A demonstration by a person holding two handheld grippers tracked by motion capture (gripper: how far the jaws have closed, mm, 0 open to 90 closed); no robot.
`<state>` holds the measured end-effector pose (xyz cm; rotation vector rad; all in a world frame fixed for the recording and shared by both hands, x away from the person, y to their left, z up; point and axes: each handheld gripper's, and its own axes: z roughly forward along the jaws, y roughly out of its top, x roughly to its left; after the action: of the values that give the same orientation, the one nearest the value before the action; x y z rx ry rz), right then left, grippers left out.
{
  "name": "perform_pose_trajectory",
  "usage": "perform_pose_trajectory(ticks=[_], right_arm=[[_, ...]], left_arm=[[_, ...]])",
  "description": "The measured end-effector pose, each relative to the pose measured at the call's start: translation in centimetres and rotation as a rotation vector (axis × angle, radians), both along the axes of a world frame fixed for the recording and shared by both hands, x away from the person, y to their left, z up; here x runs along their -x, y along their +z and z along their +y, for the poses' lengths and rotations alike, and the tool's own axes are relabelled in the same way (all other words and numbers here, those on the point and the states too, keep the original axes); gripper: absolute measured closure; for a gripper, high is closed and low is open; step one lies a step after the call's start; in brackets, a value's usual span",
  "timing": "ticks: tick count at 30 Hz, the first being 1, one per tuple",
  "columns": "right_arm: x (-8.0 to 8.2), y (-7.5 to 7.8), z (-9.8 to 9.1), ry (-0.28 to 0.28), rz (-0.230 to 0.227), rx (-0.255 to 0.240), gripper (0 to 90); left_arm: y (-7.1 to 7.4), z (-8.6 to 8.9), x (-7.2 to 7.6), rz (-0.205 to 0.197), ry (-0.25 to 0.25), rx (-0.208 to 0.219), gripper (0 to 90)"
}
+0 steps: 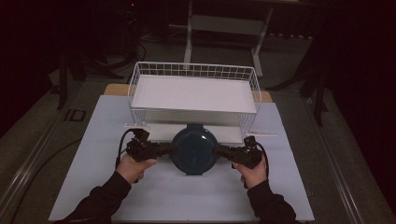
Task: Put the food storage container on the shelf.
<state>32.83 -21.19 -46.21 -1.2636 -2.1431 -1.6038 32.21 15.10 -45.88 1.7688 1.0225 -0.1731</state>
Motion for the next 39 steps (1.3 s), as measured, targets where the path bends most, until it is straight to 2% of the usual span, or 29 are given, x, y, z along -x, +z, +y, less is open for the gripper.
perform_pose_trajectory(ticks=[4, 5, 7, 10, 18, 25, 30, 33, 39], right_arm=[[-0.8, 0.4, -0.1, 0.001, -0.021, 0.006, 55.3], [-1.0, 0.4, -0.2, 0.002, -0.025, 0.006, 55.3], [-2.0, 0.3, -0.2, 0.0, -0.039, 0.008, 55.3], [-2.9, -0.2, -0.2, 0.007, -0.035, 0.018, 55.1], [-4.6, -2.1, -0.2, 0.002, -0.027, 0.002, 55.0], [-5.6, -3.4, 0.0, -0.022, -0.033, 0.008, 54.8], [-6.0, -3.8, 0.3, -0.034, -0.042, 0.02, 54.6], [-6.5, -4.4, 0.5, -0.051, -0.05, 0.051, 54.4], [-6.6, -4.5, 0.6, -0.068, -0.059, 0.049, 54.5]], left_arm=[[0.2, -0.2, -0.5, -0.027, 0.012, 0.005, 56.9], [0.1, -0.3, -1.0, -0.041, 0.019, 0.004, 56.9], [-0.2, -0.3, -1.5, -0.045, 0.025, 0.001, 56.9], [-0.6, -0.3, -2.2, -0.044, 0.029, -0.011, 56.9], [-1.6, -0.5, -3.8, -0.048, 0.037, -0.029, 56.8], [-3.0, -0.5, -4.8, -0.056, 0.063, -0.018, 56.7], [-3.6, -0.4, -5.2, -0.09, 0.077, -0.019, 56.6], [-4.3, -0.5, -5.7, -0.07, 0.087, -0.027, 56.6], [-4.6, -0.2, -6.0, -0.071, 0.09, -0.003, 56.4]])
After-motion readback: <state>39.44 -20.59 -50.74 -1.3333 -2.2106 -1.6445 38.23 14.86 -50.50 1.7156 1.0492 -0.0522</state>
